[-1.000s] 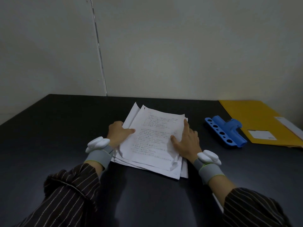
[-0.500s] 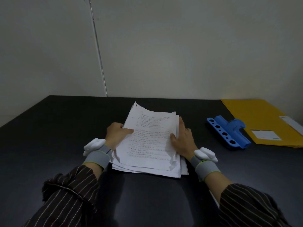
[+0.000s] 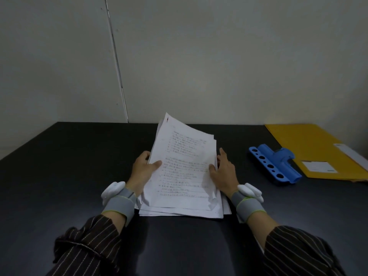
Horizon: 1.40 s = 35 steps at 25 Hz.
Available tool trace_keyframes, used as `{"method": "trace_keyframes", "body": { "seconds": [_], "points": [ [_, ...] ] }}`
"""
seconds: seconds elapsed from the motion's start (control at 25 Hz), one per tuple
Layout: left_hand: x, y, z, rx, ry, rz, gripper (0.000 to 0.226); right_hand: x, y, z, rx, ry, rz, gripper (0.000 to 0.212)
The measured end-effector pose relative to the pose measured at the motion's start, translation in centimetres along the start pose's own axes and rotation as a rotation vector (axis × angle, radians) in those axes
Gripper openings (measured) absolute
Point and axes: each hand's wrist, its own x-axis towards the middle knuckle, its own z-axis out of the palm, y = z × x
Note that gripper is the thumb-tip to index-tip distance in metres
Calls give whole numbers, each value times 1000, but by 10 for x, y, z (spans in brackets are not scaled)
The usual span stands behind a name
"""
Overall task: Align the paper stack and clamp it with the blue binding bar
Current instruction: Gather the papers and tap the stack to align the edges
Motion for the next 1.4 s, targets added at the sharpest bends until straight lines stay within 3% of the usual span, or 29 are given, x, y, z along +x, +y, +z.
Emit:
{"method": "trace_keyframes", "body": {
  "seconds": [0.2,0.4,0.64,0.84,1.08,1.4],
  "points": [
    [-14,4,0,-140,-30,123,20,-5,-4,-6,170,83,23,66],
    [-19,12,6,-235,-41,222,14,-3,-6,-16,443,57,113,46],
    [-18,25,8,-222,-34,290,15,4,-14,-35,752,-2,78,26],
    [-16,46,12,-269,0,365,16,8,-36,-53,773,119,-93,11],
    [-17,70,13,-284,-27,483,17,3,-55,-66,807,199,-225,10],
    [-23,71,18,-215,-25,448,26,-2,-45,-64,792,182,-232,15]
  ]
}}
